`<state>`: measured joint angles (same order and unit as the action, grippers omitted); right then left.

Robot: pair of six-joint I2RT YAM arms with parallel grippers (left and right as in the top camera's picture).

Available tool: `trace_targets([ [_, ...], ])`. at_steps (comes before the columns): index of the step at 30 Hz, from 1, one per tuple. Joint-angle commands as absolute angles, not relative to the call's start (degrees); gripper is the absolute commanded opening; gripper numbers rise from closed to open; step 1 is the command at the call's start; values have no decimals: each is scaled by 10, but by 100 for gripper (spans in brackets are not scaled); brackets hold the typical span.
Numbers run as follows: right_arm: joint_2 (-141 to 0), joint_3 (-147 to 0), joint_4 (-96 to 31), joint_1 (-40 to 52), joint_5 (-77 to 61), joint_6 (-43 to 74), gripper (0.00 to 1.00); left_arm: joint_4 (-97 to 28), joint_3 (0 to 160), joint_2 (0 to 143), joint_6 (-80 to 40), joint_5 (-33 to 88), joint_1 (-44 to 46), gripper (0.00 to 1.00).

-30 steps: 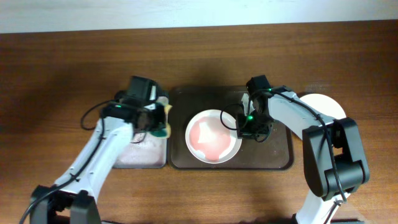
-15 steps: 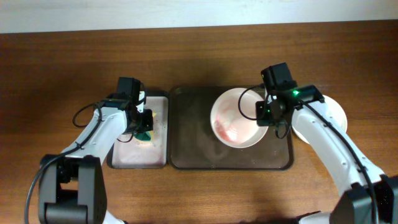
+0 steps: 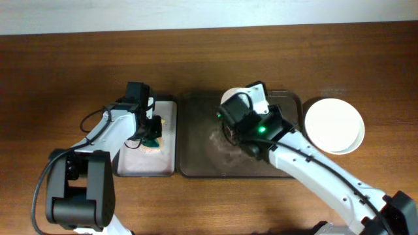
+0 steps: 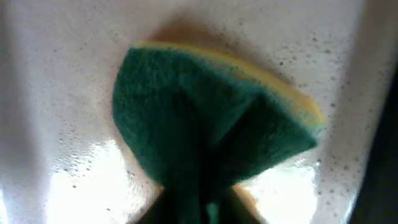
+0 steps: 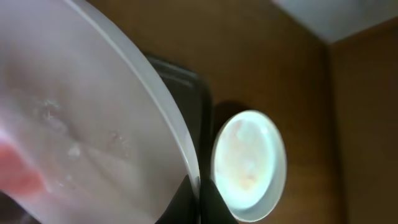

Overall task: Clean dirty plates on tray and stack at the side
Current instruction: 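Lift the pink plate and stack it on the plate pile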

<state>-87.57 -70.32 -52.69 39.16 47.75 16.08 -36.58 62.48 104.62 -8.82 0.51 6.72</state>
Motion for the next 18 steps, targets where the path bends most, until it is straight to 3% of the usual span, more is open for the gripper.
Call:
trace_targets([
  [1, -863, -714, -522, 422, 588, 170, 4, -369, 618, 1070, -80, 2, 66, 38],
  [4, -863, -714, -519, 439, 623, 170, 4, -371, 618, 1070, -80, 2, 66, 56],
  [14, -863, -714, -514, 443, 617, 171, 4, -436, 618, 1070, -80, 2, 66, 58],
  [15, -863, -714, -514, 443, 617, 171, 4, -443, 618, 1070, -80, 2, 66, 55],
  [16, -863, -714, -514, 443, 617, 171, 4, -448, 618, 1070, -80, 2, 66, 35],
  [18, -863, -714, -514, 443, 617, 171, 4, -451, 618, 1070, -80, 2, 66, 9],
])
